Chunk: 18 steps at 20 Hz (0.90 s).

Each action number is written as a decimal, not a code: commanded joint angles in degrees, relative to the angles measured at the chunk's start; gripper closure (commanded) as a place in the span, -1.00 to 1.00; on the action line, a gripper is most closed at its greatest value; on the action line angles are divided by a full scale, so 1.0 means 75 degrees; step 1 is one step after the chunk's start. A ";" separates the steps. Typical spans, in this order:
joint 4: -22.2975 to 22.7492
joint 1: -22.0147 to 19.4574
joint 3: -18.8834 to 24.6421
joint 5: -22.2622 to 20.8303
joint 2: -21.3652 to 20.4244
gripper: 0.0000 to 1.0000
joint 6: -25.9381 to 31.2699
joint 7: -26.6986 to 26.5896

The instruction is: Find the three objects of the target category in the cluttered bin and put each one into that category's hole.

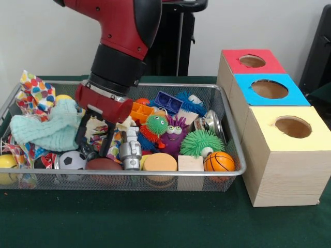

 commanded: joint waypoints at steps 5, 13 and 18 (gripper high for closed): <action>0.0772 -0.0458 0.1890 -0.0173 0.0285 -1.00 0.0052 0.0818; 0.0522 -0.0321 0.1492 0.0115 0.0691 -1.00 0.0252 0.0800; 0.0643 -0.0149 0.1081 0.0228 0.0650 -1.00 0.0432 0.0861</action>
